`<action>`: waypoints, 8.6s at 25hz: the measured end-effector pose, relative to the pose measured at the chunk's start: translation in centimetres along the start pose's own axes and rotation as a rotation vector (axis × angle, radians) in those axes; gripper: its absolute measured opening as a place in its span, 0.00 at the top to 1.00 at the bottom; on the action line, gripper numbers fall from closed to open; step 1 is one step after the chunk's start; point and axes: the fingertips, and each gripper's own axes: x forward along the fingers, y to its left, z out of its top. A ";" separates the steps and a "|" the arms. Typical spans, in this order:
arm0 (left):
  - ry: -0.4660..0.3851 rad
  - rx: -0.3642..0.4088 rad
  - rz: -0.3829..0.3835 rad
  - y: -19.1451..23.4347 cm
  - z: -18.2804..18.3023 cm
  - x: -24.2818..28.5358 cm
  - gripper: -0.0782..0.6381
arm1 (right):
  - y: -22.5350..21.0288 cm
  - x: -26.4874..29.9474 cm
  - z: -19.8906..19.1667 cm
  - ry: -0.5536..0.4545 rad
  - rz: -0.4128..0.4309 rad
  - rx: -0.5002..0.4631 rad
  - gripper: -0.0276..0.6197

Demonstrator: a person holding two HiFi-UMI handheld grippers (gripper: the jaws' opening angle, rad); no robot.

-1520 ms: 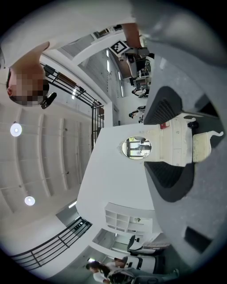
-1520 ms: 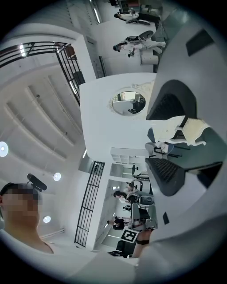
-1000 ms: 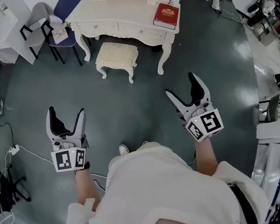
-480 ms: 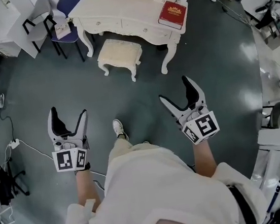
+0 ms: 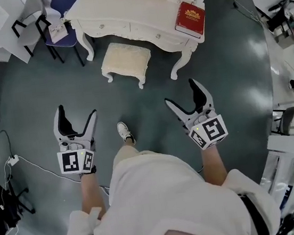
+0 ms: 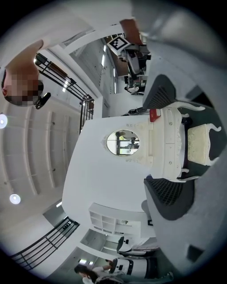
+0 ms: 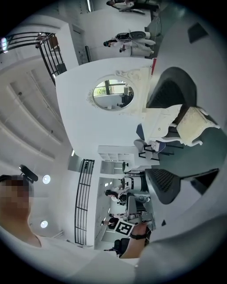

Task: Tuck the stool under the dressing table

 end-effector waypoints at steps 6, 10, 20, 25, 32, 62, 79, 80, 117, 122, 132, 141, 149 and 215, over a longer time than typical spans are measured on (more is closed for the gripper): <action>0.036 -0.019 -0.089 7.0 -1.8 8.9 0.22 | -2.0 10.0 0.6 0.052 -0.066 0.022 0.33; 0.059 -0.053 -0.141 9.2 -3.9 14.1 0.22 | -3.1 13.8 -0.4 0.109 -0.087 0.029 0.33; 0.192 -0.076 -0.200 7.9 -11.2 24.2 0.22 | -9.5 19.7 -5.4 0.216 -0.081 0.031 0.33; 0.243 -0.073 -0.181 7.9 -14.9 27.4 0.22 | -12.1 22.2 -9.4 0.291 -0.057 0.044 0.33; 0.339 -0.057 -0.194 8.4 -22.8 30.9 0.22 | -14.0 26.9 -16.6 0.349 -0.012 0.073 0.33; 0.762 0.257 -0.375 11.0 -57.7 35.5 0.22 | -13.0 36.5 -44.0 0.566 0.031 0.088 0.33; 0.858 0.319 -0.424 12.4 -66.6 37.8 0.22 | -14.3 37.5 -55.6 0.748 -0.026 0.055 0.33; 0.868 0.329 -0.430 12.6 -67.0 37.7 0.22 | -14.3 37.5 -56.0 0.758 -0.026 0.053 0.33; 0.941 0.303 -0.418 12.5 -71.7 43.3 0.22 | -18.6 40.8 -66.0 0.948 -0.159 0.114 0.40; 0.921 0.288 -0.426 12.5 -71.7 45.0 0.22 | -19.9 41.7 -65.9 0.936 -0.152 0.120 0.39; 0.965 0.285 -0.445 12.3 -72.8 45.0 0.23 | -20.1 41.6 -66.4 0.891 -0.139 0.118 0.38; 0.976 0.287 -0.438 12.3 -72.7 46.0 0.23 | -20.9 42.1 -66.3 0.898 -0.151 0.131 0.38; 0.956 0.293 -0.436 12.1 -72.8 49.2 0.23 | -23.6 43.5 -66.3 0.867 -0.161 0.155 0.38; 0.616 0.021 -0.156 11.6 -53.0 46.8 0.48 | -23.4 41.7 -51.6 0.754 -0.288 0.091 0.79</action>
